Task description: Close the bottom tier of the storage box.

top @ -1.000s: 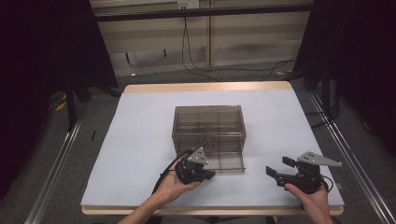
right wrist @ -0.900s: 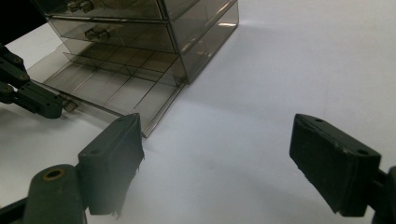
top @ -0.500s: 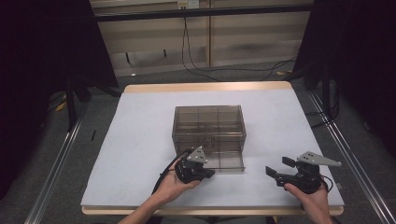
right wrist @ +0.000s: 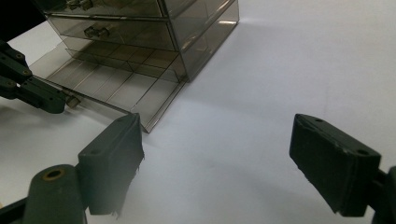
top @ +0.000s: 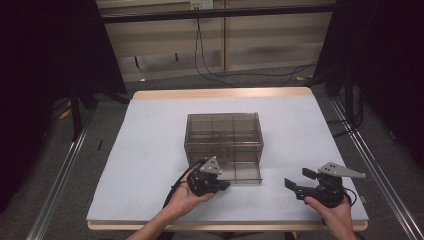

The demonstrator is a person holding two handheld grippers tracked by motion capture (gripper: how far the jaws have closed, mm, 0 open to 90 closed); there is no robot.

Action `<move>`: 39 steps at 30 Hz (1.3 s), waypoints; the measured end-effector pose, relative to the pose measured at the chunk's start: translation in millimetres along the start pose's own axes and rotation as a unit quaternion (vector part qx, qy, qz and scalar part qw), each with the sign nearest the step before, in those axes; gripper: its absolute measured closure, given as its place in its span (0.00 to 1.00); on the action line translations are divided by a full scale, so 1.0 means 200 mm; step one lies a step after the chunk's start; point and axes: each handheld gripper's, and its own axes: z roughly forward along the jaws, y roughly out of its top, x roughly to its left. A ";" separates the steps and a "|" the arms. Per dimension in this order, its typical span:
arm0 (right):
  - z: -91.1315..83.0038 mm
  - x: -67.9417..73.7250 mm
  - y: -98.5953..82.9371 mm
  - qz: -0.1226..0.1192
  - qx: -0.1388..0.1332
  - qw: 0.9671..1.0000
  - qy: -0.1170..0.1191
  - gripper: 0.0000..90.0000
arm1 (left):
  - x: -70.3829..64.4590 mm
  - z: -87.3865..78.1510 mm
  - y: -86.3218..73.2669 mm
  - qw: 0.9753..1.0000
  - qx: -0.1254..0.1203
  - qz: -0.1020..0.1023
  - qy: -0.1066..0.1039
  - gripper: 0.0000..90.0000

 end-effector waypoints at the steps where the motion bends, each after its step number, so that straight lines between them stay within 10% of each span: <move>1: 0.00 0.00 0.00 0.000 0.000 1.000 0.001 0.19 | 0.00 0.00 0.00 1.000 0.000 -0.001 0.001 1.00; 39: 0.03 0.00 0.01 -0.002 0.007 1.000 0.011 0.19 | 0.03 0.01 0.03 1.000 -0.006 -0.021 0.005 1.00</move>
